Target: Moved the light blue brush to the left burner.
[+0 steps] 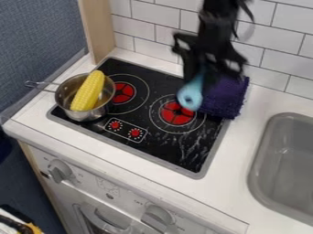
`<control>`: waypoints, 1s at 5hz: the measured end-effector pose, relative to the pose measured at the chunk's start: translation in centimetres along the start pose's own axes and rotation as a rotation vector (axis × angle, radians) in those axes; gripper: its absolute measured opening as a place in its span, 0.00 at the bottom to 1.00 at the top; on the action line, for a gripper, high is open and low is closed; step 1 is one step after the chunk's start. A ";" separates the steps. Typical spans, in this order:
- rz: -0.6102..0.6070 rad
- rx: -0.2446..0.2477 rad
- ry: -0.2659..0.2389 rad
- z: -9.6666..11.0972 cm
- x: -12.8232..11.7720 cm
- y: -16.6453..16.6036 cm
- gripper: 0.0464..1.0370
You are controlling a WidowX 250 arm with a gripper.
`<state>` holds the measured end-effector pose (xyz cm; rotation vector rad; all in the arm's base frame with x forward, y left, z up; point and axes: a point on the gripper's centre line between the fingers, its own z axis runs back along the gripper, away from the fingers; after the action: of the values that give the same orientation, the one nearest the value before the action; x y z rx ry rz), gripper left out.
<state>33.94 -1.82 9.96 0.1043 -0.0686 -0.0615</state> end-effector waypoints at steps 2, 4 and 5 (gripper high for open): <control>0.162 -0.012 0.064 -3.5 3.8 8.9 0.29; 0.156 -0.111 0.077 -7.4 3.4 12.4 0.28; 0.111 -0.138 0.079 -9.3 4.0 12.7 0.28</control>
<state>39.36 11.49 2.33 -0.0347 0.0092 0.0490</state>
